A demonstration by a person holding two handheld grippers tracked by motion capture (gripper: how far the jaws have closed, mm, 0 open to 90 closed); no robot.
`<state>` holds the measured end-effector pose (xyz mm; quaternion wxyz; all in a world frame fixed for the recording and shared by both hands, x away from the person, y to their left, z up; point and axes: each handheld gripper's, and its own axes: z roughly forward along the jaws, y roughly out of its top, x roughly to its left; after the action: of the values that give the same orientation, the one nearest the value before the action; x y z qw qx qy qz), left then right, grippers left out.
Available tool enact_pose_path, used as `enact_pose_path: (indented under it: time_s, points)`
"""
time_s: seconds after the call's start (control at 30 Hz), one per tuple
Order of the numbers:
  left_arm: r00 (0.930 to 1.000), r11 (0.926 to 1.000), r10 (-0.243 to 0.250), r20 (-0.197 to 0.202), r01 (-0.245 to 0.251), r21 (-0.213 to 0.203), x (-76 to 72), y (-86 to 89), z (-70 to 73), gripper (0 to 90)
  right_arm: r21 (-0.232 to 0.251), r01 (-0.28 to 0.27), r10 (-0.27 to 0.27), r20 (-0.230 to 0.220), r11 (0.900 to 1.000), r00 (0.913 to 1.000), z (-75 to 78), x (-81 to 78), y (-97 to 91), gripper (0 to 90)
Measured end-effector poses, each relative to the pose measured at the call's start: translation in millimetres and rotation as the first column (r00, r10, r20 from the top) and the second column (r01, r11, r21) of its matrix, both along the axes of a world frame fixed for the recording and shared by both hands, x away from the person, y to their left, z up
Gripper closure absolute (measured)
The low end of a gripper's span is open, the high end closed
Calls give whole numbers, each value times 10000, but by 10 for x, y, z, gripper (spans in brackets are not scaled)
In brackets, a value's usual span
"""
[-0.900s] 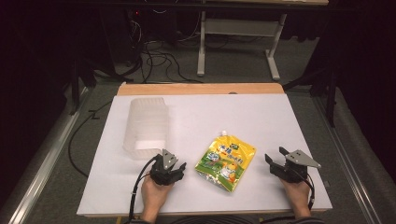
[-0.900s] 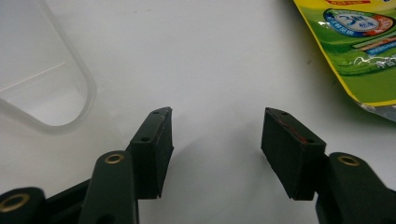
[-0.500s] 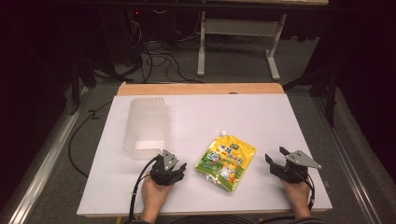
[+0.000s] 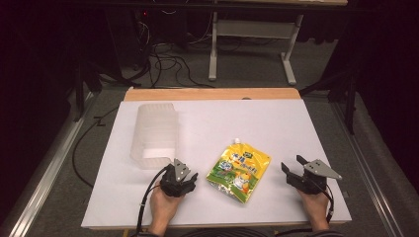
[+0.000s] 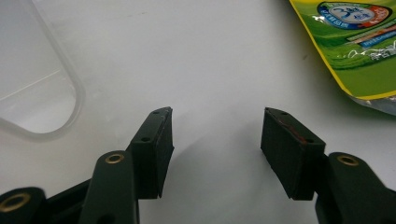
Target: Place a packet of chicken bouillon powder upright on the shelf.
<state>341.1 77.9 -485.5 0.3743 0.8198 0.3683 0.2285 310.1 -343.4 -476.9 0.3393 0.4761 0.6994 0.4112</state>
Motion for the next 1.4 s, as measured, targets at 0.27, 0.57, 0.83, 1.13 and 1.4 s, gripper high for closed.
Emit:
enact_pose_path:
  time_s: [0.27, 0.57, 0.83, 1.13, 1.4]
  points:
    - [10000, 10000, -10, 32, 10, -50, -1, 4, 7, 440, 51, 27, -27, 10, 10000, 10000, 1, -4, 0, 335]
    - [9999, 9996, -123, -115, 120, -264, 7, 16, 22, 433, 94, 22, -23, 54, 10000, 10000, 0, -7, 1, 331]
    - [9984, 9978, -529, -195, 521, -409, -33, -56, 81, 428, 2, 3, -3, 7, 10000, 10000, 0, 1, 0, 328]
    - [9960, 9956, -706, -542, 670, -659, 8, -141, 186, 424, -35, -79, 79, -21, 10000, 10000, 0, 8, 0, 329]
    - [9932, 9935, -892, -748, 833, -781, 54, -253, 303, 401, -18, -94, 94, -9, 10000, 10000, 1, 4, -5, 329]
